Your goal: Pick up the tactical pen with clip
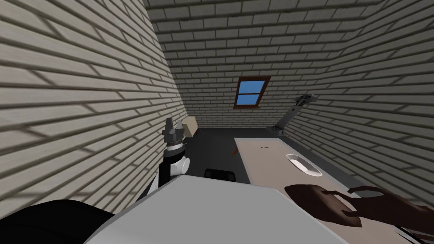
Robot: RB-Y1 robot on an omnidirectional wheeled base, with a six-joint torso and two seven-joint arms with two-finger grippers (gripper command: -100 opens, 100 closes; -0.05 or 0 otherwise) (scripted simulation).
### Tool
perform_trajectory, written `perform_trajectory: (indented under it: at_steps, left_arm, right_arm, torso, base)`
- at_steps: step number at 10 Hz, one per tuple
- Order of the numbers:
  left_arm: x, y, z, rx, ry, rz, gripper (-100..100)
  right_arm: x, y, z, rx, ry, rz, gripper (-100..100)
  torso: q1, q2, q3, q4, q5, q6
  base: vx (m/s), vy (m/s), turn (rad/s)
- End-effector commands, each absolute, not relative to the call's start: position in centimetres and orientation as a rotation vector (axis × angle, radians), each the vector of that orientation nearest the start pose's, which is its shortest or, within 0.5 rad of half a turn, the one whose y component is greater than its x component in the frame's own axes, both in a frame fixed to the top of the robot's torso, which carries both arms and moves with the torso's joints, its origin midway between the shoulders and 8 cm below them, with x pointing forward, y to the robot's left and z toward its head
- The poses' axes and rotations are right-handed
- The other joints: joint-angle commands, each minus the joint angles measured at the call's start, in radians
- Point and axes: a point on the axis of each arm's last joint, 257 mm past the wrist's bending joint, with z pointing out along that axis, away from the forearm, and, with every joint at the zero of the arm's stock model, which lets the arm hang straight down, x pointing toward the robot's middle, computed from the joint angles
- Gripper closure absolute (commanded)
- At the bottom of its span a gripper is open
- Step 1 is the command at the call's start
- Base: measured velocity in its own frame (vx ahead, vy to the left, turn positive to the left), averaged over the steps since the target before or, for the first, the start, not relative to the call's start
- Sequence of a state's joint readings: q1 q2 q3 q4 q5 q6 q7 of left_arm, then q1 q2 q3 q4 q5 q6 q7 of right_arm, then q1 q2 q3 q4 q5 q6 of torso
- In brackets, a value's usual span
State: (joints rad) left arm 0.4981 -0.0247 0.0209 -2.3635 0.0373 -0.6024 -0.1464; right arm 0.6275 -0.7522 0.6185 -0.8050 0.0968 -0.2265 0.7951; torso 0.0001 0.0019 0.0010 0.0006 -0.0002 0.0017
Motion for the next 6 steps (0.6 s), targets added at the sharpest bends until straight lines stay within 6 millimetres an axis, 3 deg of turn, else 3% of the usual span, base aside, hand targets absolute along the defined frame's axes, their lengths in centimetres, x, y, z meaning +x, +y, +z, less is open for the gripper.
perform_trajectory:
  at_steps: [1, 3, 4, 6]
  left_arm:
    - [30.32, 28.52, 7.87, -0.498, 0.468, -1.200, 0]
    - [30.32, 28.51, 7.87, -0.498, 0.468, -1.200, 0]
    - [30.32, 28.52, 7.86, -0.498, 0.468, -1.200, 0]
    - [30.32, 28.52, 7.86, -0.498, 0.468, -1.200, 0]
  right_arm:
    - [-10.64, -47.25, -60.85, -0.037, 2.981, -0.115, -100]
    - [-10.46, -46.95, -61.05, -0.034, 2.978, -0.109, -100]
    - [-10.33, -46.87, -61.11, -0.030, 2.977, -0.108, 100]
    - [-10.36, -46.93, -61.09, -0.030, 2.977, -0.109, 100]
  torso:
    - [0.000, 0.000, 0.000, 0.000, 0.000, 0.000]
    - [-0.007, 0.005, 0.003, 0.002, -0.005, 0.000]
    - [-0.010, 0.003, 0.002, 0.001, -0.005, 0.001]
    - [-0.010, -0.001, 0.000, 0.000, -0.006, 0.001]
  base:
    - [-0.130, -0.051, 0.236]
    - [-0.100, -0.025, 0.110]
    - [-0.009, 0.001, -0.007]
    - [0.000, 0.000, 0.000]
